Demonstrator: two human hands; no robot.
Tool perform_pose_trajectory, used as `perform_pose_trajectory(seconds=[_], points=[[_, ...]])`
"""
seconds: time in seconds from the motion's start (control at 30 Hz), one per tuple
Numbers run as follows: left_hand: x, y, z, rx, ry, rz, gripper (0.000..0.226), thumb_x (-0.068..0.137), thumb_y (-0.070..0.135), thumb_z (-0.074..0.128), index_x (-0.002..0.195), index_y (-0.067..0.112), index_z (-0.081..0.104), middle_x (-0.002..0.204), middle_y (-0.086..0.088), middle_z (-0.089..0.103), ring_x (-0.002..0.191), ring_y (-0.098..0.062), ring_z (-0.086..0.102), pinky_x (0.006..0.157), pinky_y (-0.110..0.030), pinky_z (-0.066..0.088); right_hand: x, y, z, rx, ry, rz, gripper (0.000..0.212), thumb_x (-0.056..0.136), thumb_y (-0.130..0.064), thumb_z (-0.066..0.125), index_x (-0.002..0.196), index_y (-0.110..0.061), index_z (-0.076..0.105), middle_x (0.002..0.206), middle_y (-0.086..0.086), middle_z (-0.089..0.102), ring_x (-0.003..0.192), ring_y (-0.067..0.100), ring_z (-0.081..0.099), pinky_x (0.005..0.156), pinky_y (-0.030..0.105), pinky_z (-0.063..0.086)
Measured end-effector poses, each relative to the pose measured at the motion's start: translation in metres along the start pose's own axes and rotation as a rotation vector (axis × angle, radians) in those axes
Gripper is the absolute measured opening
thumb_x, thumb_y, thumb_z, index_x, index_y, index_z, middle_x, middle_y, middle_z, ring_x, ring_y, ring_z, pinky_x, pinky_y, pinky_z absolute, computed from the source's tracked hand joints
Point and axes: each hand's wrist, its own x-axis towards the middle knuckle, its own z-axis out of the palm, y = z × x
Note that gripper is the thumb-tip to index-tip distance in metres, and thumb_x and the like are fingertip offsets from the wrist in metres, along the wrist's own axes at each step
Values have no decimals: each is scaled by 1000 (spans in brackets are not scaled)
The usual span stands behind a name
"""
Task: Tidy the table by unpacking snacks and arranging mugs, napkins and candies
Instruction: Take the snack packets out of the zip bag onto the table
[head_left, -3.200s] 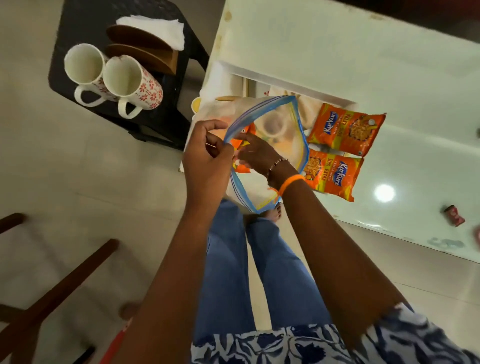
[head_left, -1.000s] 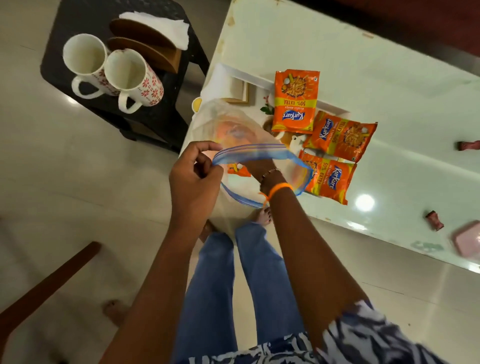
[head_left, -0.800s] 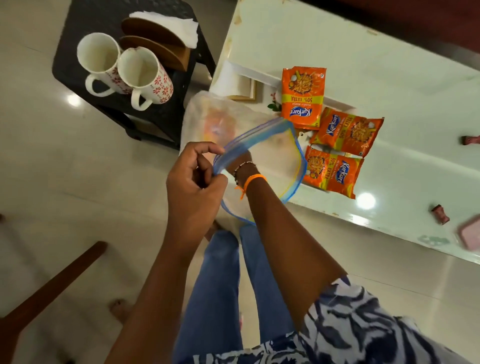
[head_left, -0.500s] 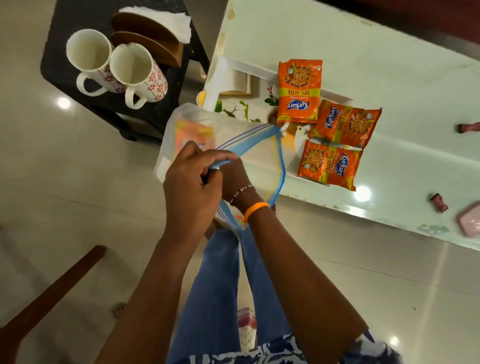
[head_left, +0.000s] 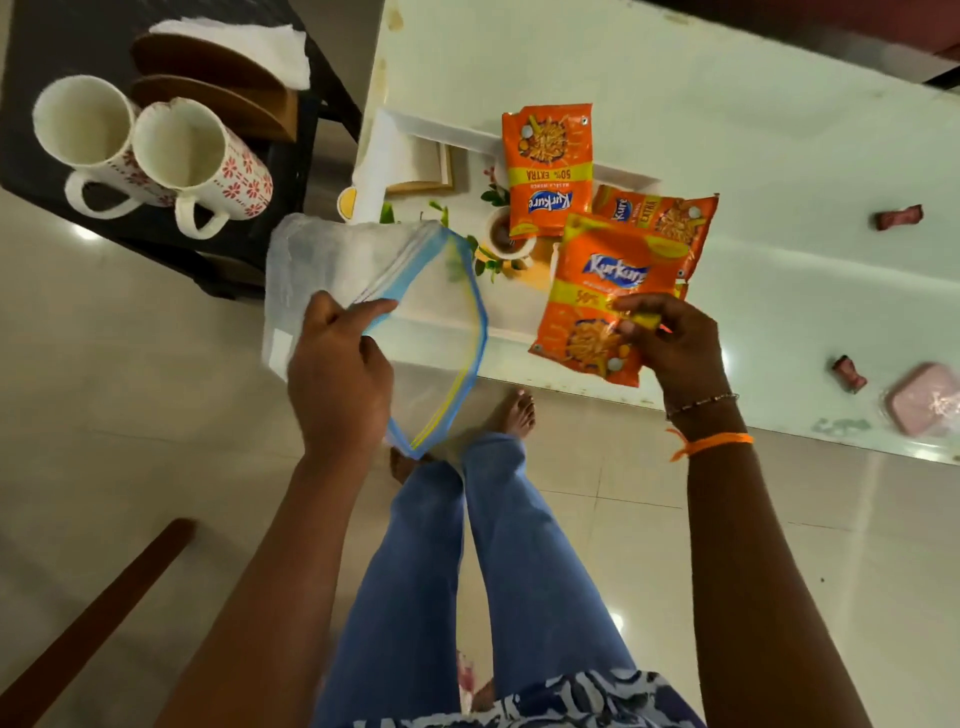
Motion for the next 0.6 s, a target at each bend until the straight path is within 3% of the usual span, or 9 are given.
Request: perform_pose_trajectory(seconds=[0.07, 0.2, 0.27, 0.37, 0.43, 0.6], points=[[4, -1, -1, -27, 37, -7, 53, 73, -9, 41, 111, 17, 67, 89, -16, 49, 71, -27, 48, 64, -19, 31, 12, 11, 0, 35, 71, 69, 21, 82, 4, 60, 102, -3, 63, 112, 12, 60, 114, 32, 55, 89, 43, 52], [8, -1, 5, -67, 39, 16, 52, 74, -11, 42, 113, 14, 66, 84, -11, 44, 67, -20, 42, 61, -16, 30, 39, 22, 35, -84, -15, 126, 24, 81, 6, 59, 105, 4, 63, 119, 20, 61, 111, 30, 56, 95, 44, 49], [7, 1, 11, -82, 25, 28, 53, 75, -11, 41, 114, 14, 66, 83, -9, 42, 65, -16, 40, 60, -16, 31, 49, 23, 58, -88, -111, 130, 26, 81, 7, 57, 107, 6, 61, 123, 22, 59, 113, 33, 55, 94, 40, 49], [5, 1, 23, -89, 12, 31, 53, 76, -12, 41, 115, 15, 65, 82, -6, 40, 64, -7, 34, 61, -13, 30, 61, 28, 79, -255, -233, 118, 29, 80, 6, 59, 109, 3, 61, 123, 21, 59, 111, 28, 56, 86, 22, 48], [4, 1, 30, -95, 8, 11, 53, 76, -12, 41, 114, 16, 65, 82, -5, 41, 63, -7, 33, 60, -14, 30, 66, 32, 79, -470, -267, 69, 31, 80, 2, 59, 110, -3, 62, 124, 20, 57, 115, 31, 52, 93, 28, 43], [4, 0, 49, -116, -4, -41, 54, 77, -13, 41, 114, 18, 65, 81, -5, 41, 65, -15, 40, 62, -22, 36, 82, 26, 64, -593, -86, -46, 30, 81, -2, 59, 109, -11, 63, 128, 18, 47, 119, 31, 47, 99, 31, 38]])
